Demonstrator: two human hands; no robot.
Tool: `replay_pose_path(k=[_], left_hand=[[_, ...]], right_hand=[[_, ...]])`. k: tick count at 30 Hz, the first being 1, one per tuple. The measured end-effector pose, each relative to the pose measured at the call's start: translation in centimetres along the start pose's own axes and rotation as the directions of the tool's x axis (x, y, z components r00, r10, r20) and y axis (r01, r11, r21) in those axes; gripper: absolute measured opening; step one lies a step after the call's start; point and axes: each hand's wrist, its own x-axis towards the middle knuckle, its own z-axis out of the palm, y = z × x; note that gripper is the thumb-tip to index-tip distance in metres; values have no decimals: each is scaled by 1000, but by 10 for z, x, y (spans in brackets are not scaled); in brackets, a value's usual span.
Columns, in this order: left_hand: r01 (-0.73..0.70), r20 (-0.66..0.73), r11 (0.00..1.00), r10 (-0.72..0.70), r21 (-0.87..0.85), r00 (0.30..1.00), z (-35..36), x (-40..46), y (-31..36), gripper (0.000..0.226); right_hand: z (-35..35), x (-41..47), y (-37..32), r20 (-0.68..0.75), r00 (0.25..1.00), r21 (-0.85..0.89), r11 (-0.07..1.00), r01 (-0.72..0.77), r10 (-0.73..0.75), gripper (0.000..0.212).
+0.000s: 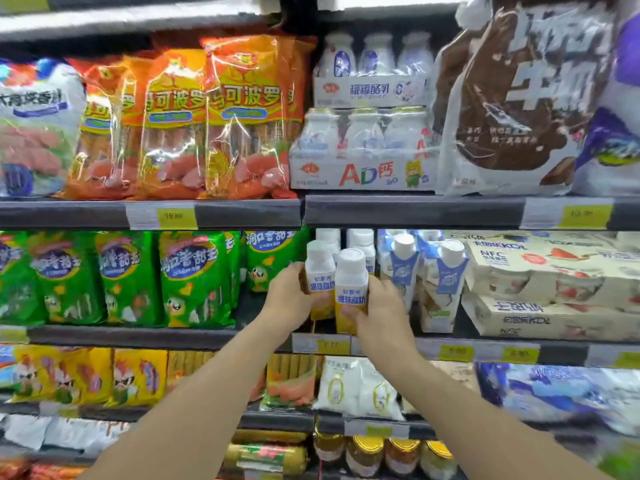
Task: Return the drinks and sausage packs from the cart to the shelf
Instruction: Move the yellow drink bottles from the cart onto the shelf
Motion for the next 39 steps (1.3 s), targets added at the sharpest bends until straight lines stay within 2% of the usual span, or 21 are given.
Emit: replay_pose_path(k=[5, 7, 10, 12, 18, 23, 28, 34, 39], left_hand=[[-104, 57, 995, 104, -6, 993, -4, 6, -11, 46], [-145, 73, 989, 146, -18, 987, -5, 9, -14, 45], [-197, 62, 980, 197, -7, 978, -7, 9, -14, 46], [-193, 56, 981, 193, -3, 980, -8, 8, -14, 47], [-168, 49, 985, 170, -31, 984, -7, 7, -16, 52], [-172, 49, 985, 173, -12, 984, -4, 10, -17, 57], [-158, 75, 987, 159, -21, 984, -2, 12, -17, 49], [-169, 69, 985, 170, -25, 983, 0, 11, -17, 47], [-159, 79, 987, 161, -27, 984, -1, 10, -15, 44]], right_hand=[[6, 0, -7, -86, 994, -60, 995, -79, 74, 32], [6, 0, -11, -104, 988, -107, 987, -121, 110, 40], [7, -1, -19, -114, 978, -312, 928, -204, 176, 59], [6, -1, -22, -124, 972, -431, 872, -232, 197, 63], [-2, 0, -30, -129, 960, -468, 838, -280, 249, 48], [-5, 4, -32, -99, 955, -543, 789, -287, 279, 58], [-7, 8, -30, -77, 946, -513, 801, -307, 313, 49], [-14, 10, -30, -58, 947, -587, 757, -287, 315, 57], [-13, 11, -27, -57, 951, -584, 762, -279, 305, 55]])
